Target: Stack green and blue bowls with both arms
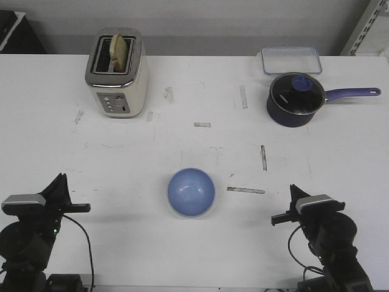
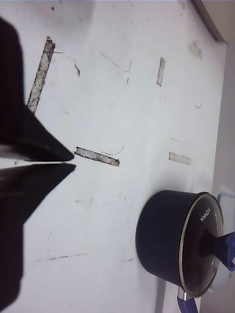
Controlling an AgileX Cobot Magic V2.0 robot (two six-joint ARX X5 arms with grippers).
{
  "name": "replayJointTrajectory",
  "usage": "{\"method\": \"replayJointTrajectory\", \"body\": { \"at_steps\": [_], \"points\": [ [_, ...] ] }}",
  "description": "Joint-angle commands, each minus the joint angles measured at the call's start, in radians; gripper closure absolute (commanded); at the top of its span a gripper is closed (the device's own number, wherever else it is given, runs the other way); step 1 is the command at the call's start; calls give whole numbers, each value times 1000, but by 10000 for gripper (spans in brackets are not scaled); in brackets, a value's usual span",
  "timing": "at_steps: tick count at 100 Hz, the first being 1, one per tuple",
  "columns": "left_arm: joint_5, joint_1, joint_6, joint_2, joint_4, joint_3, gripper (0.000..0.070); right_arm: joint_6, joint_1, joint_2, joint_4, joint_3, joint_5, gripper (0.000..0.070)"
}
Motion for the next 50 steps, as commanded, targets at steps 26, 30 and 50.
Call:
{"method": "replayJointTrajectory", "body": {
  "at_steps": [26, 30, 50],
  "points": [
    [-1, 13, 1, -273, 213, -359, 699, 17, 2, 5, 14, 4, 0, 700],
    [-1, 12, 2, -296, 239, -403, 699, 17, 2, 5, 14, 4, 0, 700],
    [-1, 12, 42, -323, 336, -556, 699, 17, 2, 5, 14, 4, 0, 700]
  ]
}}
